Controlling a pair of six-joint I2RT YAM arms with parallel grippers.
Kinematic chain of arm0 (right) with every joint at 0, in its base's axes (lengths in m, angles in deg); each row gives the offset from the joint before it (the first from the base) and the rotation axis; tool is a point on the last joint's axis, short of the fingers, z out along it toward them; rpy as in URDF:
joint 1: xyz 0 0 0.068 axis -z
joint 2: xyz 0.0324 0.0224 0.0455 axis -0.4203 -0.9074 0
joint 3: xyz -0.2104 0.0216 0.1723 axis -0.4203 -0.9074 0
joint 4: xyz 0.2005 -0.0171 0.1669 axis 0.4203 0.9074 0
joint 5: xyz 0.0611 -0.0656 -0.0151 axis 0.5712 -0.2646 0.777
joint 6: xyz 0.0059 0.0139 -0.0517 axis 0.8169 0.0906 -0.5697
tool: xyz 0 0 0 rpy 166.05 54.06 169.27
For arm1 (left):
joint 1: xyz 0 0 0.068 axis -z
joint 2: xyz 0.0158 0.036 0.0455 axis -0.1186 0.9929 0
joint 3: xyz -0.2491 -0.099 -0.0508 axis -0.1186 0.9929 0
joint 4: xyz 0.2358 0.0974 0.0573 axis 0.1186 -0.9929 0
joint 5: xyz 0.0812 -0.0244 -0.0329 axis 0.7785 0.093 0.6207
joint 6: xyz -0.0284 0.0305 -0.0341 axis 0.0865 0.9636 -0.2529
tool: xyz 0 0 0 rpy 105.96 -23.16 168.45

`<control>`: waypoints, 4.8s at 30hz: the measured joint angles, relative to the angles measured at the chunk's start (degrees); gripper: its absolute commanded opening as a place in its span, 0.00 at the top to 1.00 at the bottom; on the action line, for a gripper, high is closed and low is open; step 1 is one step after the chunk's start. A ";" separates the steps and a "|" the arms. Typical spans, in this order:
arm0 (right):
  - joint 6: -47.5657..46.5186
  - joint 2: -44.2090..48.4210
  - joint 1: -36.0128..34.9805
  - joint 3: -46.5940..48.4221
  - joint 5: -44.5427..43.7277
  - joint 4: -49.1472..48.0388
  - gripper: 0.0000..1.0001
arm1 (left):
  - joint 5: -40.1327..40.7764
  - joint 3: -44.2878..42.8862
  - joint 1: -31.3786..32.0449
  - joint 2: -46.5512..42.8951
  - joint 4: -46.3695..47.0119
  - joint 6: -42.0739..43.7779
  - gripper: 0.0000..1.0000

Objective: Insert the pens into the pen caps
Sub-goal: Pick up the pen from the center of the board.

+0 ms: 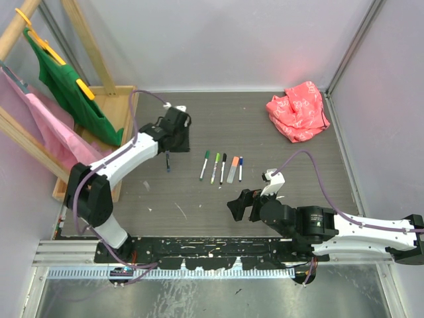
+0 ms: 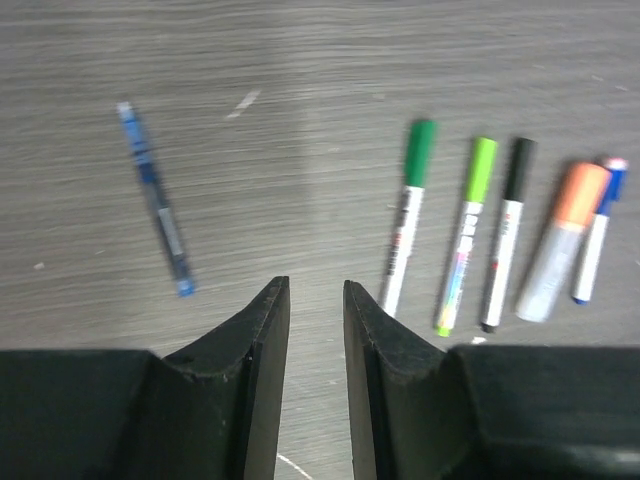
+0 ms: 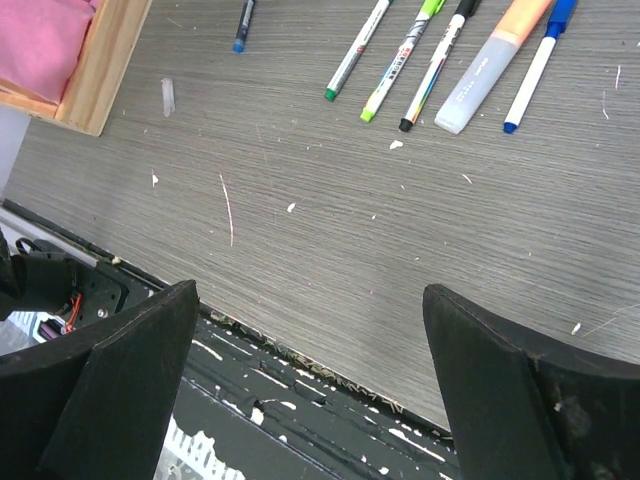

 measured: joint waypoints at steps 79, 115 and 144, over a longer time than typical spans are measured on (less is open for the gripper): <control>-7.02 -19.06 13.79 9.77 10.62 -9.27 0.01 | -7.98 35.36 10.54 -44.98 13.62 -11.17 0.99; 2.82 -19.52 17.51 9.01 22.49 -22.80 0.55 | 5.03 31.28 33.31 -39.71 21.51 -12.13 1.00; 2.60 -20.35 18.01 8.04 22.14 -24.81 1.00 | 12.24 28.98 34.16 -39.23 16.63 -12.44 0.58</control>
